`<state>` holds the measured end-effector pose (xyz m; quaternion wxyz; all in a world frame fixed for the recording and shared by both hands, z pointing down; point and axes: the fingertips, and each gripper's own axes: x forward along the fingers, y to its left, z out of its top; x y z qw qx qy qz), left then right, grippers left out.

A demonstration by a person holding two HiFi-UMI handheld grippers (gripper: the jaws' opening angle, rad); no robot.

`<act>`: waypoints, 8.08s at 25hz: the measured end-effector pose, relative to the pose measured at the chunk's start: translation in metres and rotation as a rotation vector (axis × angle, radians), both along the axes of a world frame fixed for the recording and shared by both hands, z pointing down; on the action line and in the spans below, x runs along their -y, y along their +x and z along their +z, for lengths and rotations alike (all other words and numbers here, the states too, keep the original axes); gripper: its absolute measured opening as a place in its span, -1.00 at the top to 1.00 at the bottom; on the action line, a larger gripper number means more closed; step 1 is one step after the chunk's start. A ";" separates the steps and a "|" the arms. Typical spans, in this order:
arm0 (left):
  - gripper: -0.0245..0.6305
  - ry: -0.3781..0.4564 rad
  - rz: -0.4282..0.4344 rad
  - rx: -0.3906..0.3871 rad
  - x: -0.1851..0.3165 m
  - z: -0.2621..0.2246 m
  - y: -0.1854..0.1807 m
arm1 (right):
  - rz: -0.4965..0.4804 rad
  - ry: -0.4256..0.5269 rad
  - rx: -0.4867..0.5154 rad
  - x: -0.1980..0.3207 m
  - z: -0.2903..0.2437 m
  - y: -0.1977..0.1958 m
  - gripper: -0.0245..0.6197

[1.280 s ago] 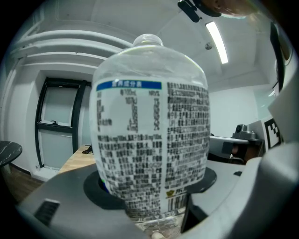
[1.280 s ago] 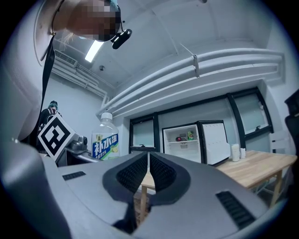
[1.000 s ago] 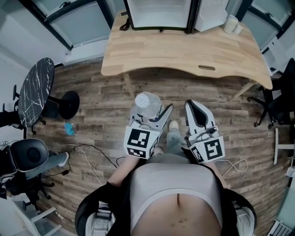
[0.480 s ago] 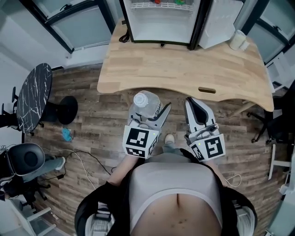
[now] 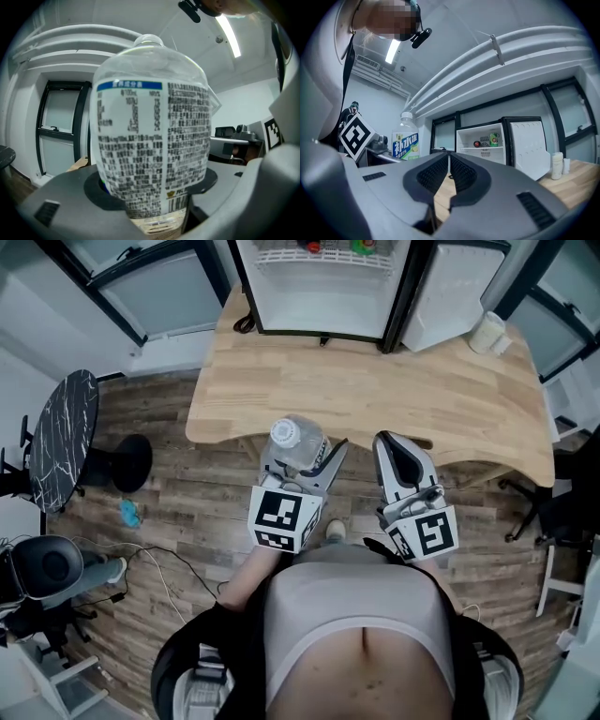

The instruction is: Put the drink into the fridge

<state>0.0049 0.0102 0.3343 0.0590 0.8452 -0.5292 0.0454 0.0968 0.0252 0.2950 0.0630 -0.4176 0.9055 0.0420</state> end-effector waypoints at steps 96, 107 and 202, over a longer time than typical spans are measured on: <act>-0.13 -0.065 0.136 0.014 0.312 0.021 -0.057 | 0.071 -0.051 0.014 0.309 0.016 -0.073 0.81; -0.13 -0.086 0.113 0.049 0.327 0.040 -0.051 | 0.029 -0.078 0.014 0.316 0.024 -0.065 0.81; -0.13 -0.157 -0.039 0.097 0.526 0.174 -0.051 | 0.061 -0.254 -0.021 0.344 0.095 -0.053 0.81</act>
